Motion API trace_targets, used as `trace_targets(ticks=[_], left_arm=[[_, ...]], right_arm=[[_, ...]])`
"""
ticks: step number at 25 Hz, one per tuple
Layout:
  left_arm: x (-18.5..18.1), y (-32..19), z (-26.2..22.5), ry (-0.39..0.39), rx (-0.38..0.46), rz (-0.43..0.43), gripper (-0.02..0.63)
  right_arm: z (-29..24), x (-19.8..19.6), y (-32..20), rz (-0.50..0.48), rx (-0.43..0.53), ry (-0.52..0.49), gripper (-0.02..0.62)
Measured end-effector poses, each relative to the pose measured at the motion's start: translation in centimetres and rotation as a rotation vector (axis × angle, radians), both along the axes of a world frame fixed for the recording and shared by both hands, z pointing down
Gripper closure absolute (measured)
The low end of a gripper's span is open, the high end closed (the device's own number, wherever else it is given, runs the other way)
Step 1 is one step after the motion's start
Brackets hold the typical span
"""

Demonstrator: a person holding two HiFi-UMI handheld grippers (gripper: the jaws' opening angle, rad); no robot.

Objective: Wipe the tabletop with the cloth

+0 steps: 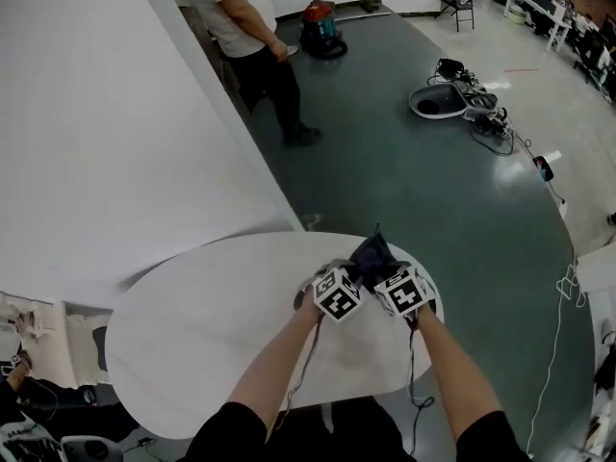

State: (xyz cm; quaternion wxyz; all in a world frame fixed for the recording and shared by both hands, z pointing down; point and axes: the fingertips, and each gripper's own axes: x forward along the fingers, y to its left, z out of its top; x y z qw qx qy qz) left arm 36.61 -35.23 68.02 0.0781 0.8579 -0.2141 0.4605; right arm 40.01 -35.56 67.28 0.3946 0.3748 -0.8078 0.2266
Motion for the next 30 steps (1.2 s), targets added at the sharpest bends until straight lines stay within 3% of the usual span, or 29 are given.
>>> trace_targets(ticks=[22, 30], left_arm=[[-14.9, 0.2, -0.4, 0.027, -0.007, -0.183, 0.535], [-21.1, 1.2, -0.6, 0.043, -0.006, -0.214, 0.535]], right_arm=[[-0.3, -15.1, -0.6, -0.171, -0.006, 0.059, 0.554], [-0.5, -21.2, -0.2, -0.218, 0.000, 0.086, 0.554]])
